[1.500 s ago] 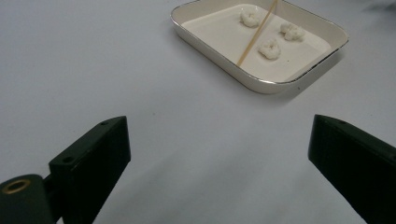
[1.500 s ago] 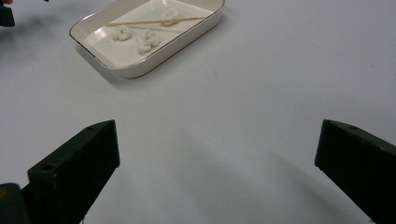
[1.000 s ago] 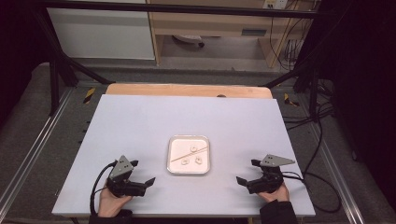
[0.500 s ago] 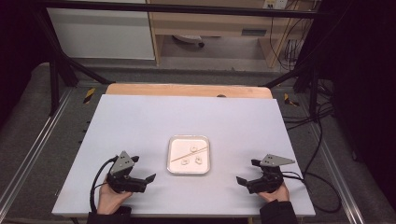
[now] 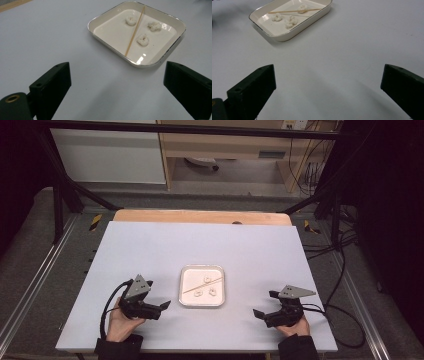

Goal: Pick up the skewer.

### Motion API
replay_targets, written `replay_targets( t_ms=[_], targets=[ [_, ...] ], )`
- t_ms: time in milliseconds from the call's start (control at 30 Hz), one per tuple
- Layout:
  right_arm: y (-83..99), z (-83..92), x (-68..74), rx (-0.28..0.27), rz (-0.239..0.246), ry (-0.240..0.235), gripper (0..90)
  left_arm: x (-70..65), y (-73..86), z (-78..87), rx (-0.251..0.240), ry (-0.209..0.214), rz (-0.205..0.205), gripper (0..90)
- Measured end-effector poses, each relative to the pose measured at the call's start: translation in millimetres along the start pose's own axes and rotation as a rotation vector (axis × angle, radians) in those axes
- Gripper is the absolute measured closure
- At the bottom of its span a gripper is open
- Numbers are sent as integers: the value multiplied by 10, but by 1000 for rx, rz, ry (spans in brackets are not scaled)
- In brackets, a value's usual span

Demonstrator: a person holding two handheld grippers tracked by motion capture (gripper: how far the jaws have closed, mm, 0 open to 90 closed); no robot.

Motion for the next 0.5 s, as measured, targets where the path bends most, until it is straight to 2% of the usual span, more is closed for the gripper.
replay_targets(
  t_ms=[333, 500],
  targets=[
    [4, 0, 2, 4, 0, 0, 6, -16, -164, -92, 39, 7, -53, 84],
    [8, -4, 1, 8, 4, -1, 7, -32, -218, -163, 51, 13, -66, 92]
  ],
)
Point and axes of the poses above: each handheld gripper's, and its own axes: z roughly backward along the jaws, y roughly out of its underside, x roughly to its left, the point moved 8 cm from there along -z, roughly forward along the jaws, and after that the axes turned 8 degrees about y, right-handed, at the moved point
